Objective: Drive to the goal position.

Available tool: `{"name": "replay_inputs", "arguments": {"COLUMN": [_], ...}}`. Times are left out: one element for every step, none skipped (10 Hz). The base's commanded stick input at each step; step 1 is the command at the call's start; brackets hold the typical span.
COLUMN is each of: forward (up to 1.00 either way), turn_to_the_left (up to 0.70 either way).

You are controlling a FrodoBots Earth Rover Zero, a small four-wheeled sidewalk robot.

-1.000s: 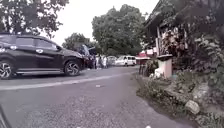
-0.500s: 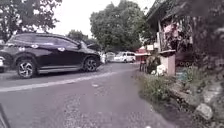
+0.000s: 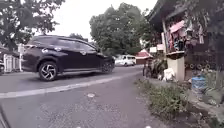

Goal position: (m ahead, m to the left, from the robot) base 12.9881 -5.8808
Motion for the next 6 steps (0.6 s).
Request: {"name": "replay_inputs", "arguments": {"forward": [0.32, 0.00, 0.00, 0.00, 0.00, 0.00], "turn_to_the_left": [0.00, 0.00, 0.00, 0.00, 0.00, 0.00]}}
